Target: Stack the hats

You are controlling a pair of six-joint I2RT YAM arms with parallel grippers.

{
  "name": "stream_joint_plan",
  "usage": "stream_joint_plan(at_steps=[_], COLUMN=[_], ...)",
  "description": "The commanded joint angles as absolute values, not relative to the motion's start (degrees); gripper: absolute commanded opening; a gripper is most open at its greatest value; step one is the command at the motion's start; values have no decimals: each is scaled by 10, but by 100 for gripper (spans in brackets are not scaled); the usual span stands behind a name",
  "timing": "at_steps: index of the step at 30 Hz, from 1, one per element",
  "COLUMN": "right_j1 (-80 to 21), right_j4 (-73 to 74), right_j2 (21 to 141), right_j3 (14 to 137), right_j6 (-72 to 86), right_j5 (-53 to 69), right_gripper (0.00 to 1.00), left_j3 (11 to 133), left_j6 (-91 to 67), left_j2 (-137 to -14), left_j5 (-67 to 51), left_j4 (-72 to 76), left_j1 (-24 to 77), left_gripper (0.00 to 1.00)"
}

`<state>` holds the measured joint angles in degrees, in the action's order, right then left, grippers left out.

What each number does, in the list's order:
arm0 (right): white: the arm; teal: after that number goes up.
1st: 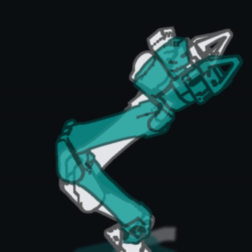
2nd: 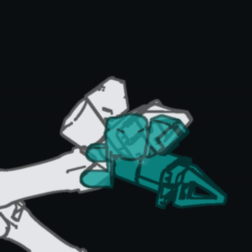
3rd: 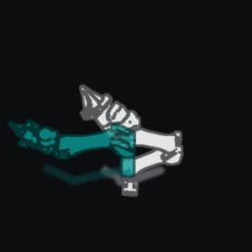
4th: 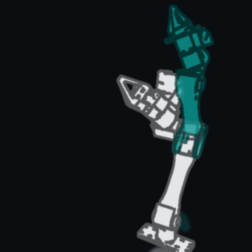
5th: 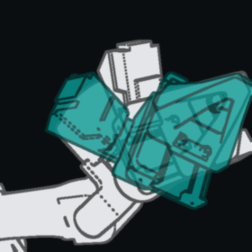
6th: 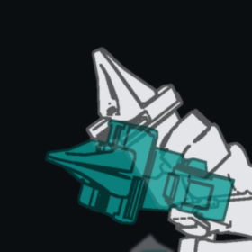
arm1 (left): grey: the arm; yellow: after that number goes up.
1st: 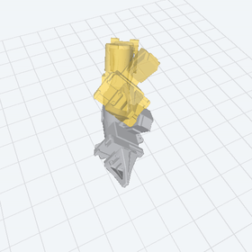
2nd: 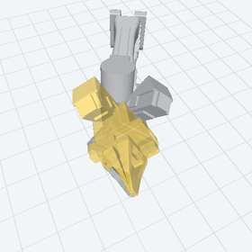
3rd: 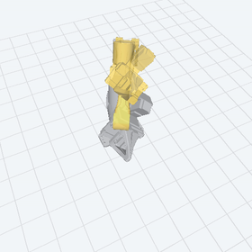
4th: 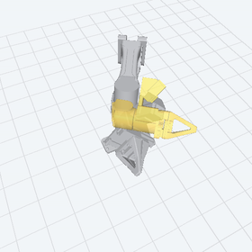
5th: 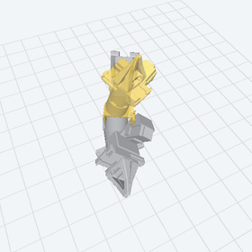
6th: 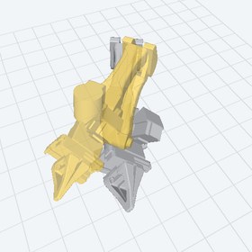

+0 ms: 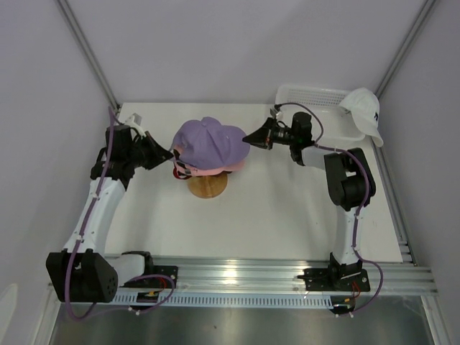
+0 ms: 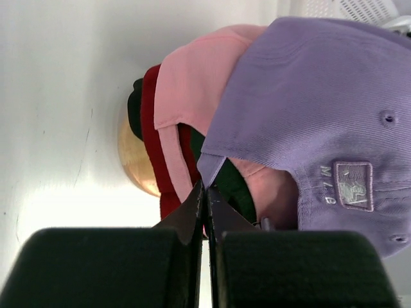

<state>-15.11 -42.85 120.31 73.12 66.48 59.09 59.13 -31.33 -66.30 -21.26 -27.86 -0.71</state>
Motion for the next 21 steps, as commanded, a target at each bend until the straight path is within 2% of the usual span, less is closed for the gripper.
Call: stream_joint_plan(at_steps=[1,14,21], right_j1=[-148,-172,-177], right_j4=[-269,-78,-38], right_j2=[1227,1288,1318], right_j3=[764,831,859], right_j6=[553,447,417], right_j5=[491,426,408], right_gripper=[0,0,0], left_j3=[576,526,495], left_j6=[-282,-284,-297], left_j2=[-626,-612,-642], left_j5=[-149,-106,-93], left_j4=[-326,-358,-364], left_j1=[-17,-17,-18], left_gripper=[1,1,1])
